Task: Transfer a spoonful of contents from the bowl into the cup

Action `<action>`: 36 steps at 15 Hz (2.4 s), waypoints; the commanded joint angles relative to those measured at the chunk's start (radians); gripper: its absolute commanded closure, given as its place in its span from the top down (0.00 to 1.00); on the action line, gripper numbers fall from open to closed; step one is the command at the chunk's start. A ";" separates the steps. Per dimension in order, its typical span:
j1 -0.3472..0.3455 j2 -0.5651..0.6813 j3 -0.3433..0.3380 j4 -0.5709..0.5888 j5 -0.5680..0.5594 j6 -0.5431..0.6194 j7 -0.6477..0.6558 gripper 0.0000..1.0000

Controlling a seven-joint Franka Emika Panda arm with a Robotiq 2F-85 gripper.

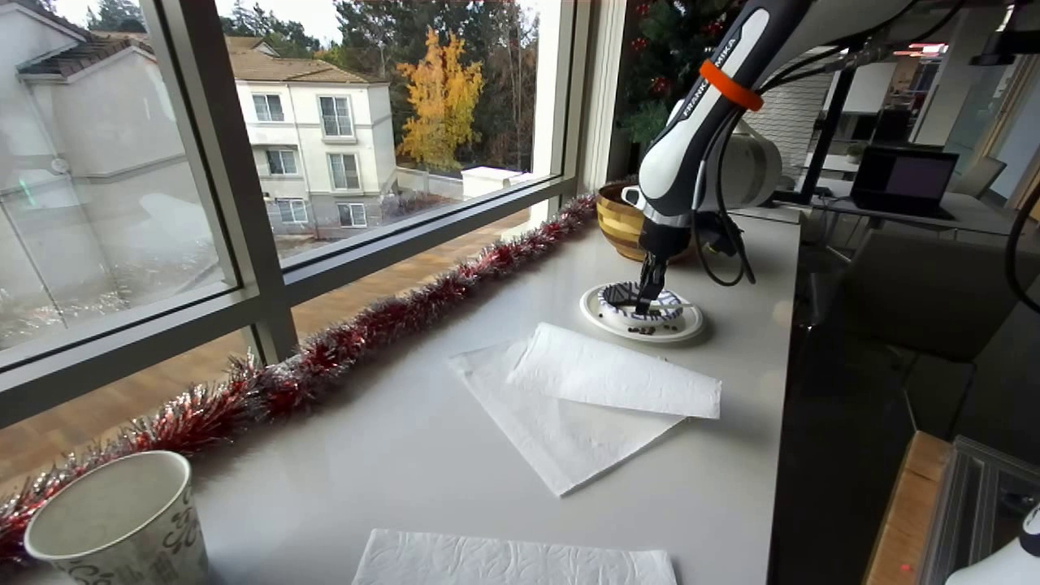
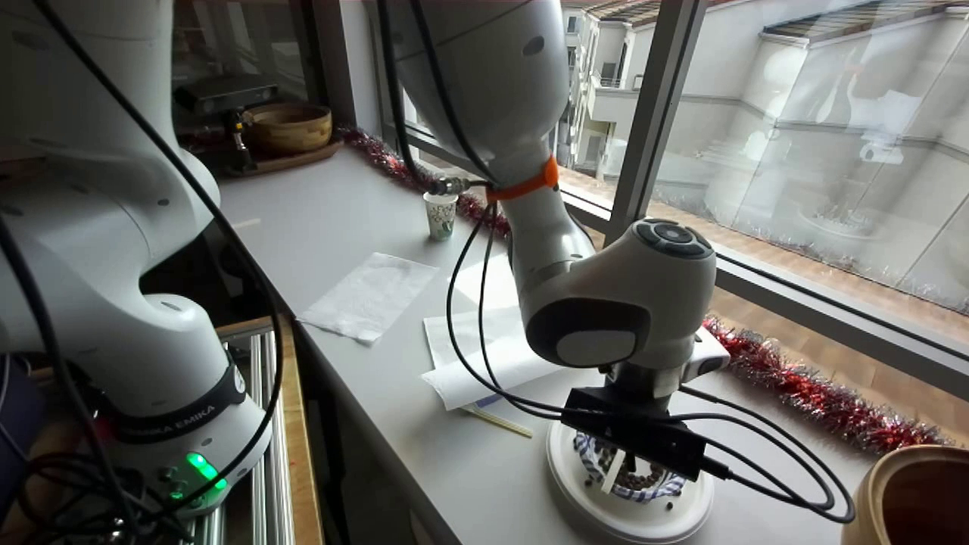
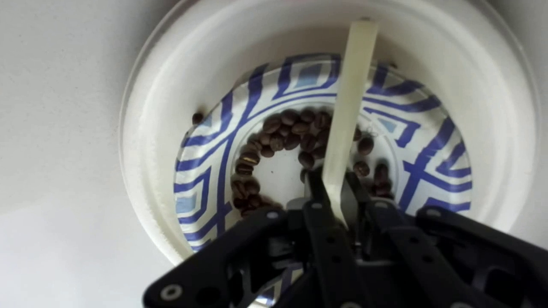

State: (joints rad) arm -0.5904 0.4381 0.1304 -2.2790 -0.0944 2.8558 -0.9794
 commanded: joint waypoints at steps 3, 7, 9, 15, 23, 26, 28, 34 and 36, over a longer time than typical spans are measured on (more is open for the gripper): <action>-0.138 -0.038 0.116 -0.038 0.188 -0.049 -0.267 0.04; -0.196 -0.054 0.159 -0.037 0.302 -0.106 -0.417 0.04; -0.201 -0.065 0.154 -0.037 0.347 -0.135 -0.473 0.04; -0.177 -0.106 0.111 -0.035 0.453 -0.201 -0.582 0.04; -0.141 -0.192 0.068 -0.050 0.593 -0.310 -0.772 0.04; -0.099 -0.207 0.015 -0.035 0.629 -0.404 -0.842 0.04; -0.068 -0.207 -0.030 -0.023 0.635 -0.469 -0.880 0.04; 0.038 -0.222 -0.147 -0.027 0.663 -0.548 -0.914 0.04; 0.084 -0.265 -0.173 -0.075 0.682 -0.477 -0.897 0.04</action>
State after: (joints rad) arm -0.5790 0.2472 0.0078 -2.2883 0.5393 2.3152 -1.8774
